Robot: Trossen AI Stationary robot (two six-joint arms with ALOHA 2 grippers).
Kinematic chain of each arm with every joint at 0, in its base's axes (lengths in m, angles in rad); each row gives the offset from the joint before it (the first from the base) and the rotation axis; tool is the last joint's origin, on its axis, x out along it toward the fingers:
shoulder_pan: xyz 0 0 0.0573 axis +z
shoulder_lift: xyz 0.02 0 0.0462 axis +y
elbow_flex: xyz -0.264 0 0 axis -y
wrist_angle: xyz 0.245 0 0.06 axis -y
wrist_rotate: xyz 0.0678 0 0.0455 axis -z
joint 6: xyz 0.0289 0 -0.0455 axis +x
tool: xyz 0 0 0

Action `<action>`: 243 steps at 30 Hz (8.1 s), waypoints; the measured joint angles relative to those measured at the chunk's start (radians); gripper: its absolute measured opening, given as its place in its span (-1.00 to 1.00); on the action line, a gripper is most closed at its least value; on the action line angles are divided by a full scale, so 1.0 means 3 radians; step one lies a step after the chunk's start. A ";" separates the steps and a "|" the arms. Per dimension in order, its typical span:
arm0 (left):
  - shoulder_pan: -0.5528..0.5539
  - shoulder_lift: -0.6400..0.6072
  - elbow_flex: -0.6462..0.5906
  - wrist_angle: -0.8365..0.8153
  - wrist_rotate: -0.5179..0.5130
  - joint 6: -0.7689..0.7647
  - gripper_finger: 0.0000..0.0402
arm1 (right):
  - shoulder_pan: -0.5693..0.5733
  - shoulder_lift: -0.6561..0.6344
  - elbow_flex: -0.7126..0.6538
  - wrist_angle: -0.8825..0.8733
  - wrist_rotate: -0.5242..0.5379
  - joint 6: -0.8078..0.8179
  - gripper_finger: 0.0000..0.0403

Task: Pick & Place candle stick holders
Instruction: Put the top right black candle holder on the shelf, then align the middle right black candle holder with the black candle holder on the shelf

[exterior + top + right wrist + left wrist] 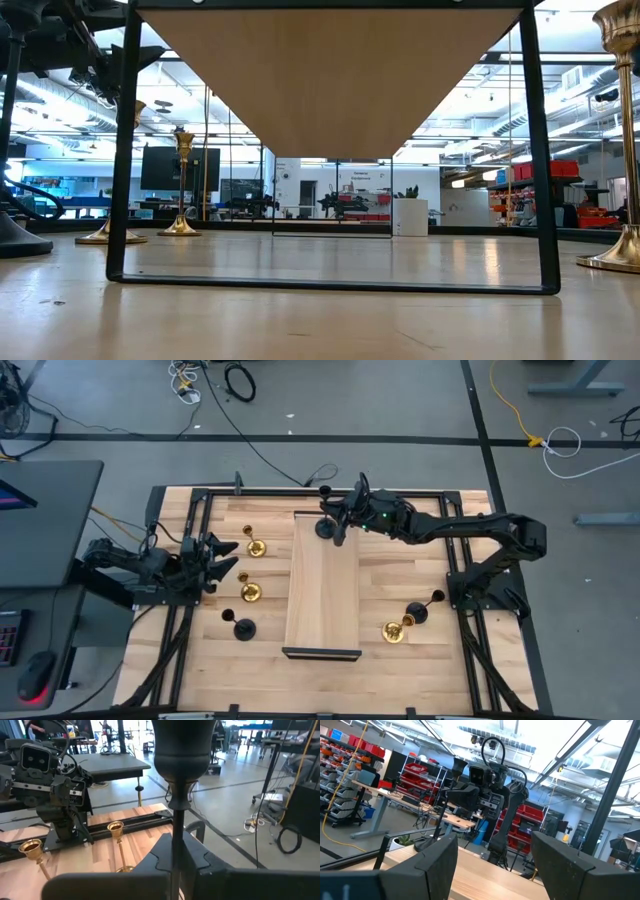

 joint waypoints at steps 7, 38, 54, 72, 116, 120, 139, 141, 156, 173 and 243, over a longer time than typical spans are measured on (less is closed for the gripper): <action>0.0000 0.0001 0.0000 -0.0004 0.0001 -0.0005 0.26 | 0.0000 -0.0017 -0.0019 -0.0152 -0.0005 -0.0004 -0.73; -0.0001 0.0001 0.0000 -0.0004 0.0002 -0.0003 0.26 | 0.0000 -0.0363 -0.0011 -0.0831 0.0178 -0.0246 0.51; 0.0000 0.0001 0.0000 -0.0003 0.0012 -0.0009 0.26 | 0.0499 -0.1428 -0.0011 -0.2818 -0.0408 -0.0508 0.47; 0.0000 0.0001 0.0000 -0.0007 0.0013 -0.0011 0.26 | 0.1011 -0.2371 -0.0088 -0.4172 -0.0413 0.0278 0.47; 0.0000 0.0001 0.0000 -0.0083 -0.0331 0.0001 0.26 | 0.1205 -0.4032 -0.1087 -0.4738 -0.1148 0.0822 0.47; 0.0000 0.0000 -0.0001 -0.0083 -0.0378 0.0000 0.26 | 0.1205 -0.4032 -0.1087 -0.4777 -0.1147 0.0903 0.47; -0.0001 0.0001 0.0000 -0.0083 -0.0378 0.0000 0.26 | 0.1204 -0.4034 -0.1540 -0.4585 -0.1544 0.1203 0.47; -0.0001 0.0000 0.0000 -0.0084 -0.0378 0.0000 0.26 | 0.1205 -0.4030 -0.1615 -0.4606 -0.1596 0.1255 0.47; 0.0000 0.0000 0.0000 -0.0080 -0.0388 -0.0001 0.26 | 0.1204 -0.4030 -0.1950 -0.4006 -0.1570 0.1598 0.47; -0.0001 0.0001 0.0000 -0.0080 -0.0388 -0.0001 0.26 | 0.1204 -0.4020 -0.2262 -0.3608 -0.1545 0.1686 0.19; 0.0000 0.0001 0.0000 -0.0080 -0.0375 -0.0009 0.26 | 0.0305 -0.1556 0.0525 -0.3364 0.0177 0.0363 -0.99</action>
